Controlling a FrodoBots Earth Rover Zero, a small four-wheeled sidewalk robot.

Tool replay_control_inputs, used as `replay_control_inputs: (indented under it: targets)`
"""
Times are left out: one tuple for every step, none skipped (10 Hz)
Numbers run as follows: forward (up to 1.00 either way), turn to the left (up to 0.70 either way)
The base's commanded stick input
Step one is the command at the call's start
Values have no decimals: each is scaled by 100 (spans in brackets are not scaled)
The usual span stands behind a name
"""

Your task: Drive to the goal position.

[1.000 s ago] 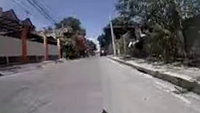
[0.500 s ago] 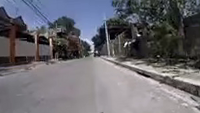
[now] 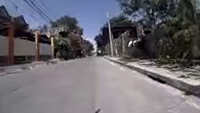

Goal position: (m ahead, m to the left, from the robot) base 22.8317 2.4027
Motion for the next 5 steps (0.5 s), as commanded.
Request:
replay_control_inputs:
  targets:
    - [100, 0]
    - [100, 0]
    - [100, 0]
    - [100, 0]
    - [100, 0]
